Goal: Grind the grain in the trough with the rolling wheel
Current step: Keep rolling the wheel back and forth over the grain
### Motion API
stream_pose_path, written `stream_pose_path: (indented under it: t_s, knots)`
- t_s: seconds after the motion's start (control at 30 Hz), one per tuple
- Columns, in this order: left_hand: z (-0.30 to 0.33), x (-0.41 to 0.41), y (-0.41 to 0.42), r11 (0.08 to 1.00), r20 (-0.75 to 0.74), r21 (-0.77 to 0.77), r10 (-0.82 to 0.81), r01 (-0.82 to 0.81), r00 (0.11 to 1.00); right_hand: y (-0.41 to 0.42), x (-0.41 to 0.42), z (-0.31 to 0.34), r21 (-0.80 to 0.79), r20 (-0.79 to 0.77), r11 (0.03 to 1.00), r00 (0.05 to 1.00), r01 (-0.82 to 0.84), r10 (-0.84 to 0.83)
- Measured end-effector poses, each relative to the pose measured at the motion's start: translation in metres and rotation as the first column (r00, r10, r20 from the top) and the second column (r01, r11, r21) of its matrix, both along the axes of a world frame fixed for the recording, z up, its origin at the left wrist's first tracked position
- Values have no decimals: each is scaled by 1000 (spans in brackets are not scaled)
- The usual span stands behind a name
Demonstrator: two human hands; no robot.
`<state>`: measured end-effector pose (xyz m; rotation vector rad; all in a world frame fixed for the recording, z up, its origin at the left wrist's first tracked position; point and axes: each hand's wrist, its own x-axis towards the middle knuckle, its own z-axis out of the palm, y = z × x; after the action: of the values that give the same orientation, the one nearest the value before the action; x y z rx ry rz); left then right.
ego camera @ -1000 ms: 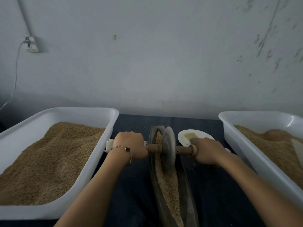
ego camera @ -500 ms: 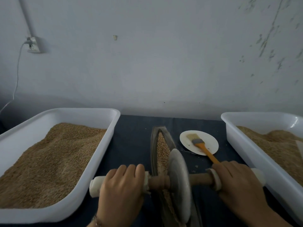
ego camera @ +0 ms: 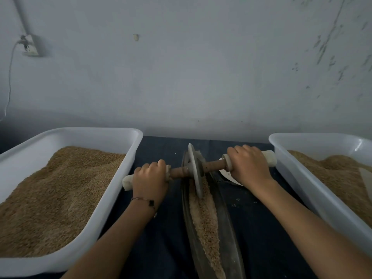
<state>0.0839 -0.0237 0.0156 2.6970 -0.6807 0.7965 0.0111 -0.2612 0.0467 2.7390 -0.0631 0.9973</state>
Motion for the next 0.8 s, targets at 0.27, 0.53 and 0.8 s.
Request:
stream_pose_path:
  t_s: [0.27, 0.53, 0.8]
  knots:
    - [4, -52, 23, 991, 1, 77, -109, 108, 994, 7, -64, -19, 46, 9, 996, 997, -76, 75]
    - [8, -111, 54, 965, 115, 107, -251, 240, 961, 15, -135, -17, 121, -13, 983, 990, -135, 138]
    - [-1, -70, 31, 980, 111, 102, -182, 171, 977, 6, -79, -26, 89, -18, 993, 997, -71, 73]
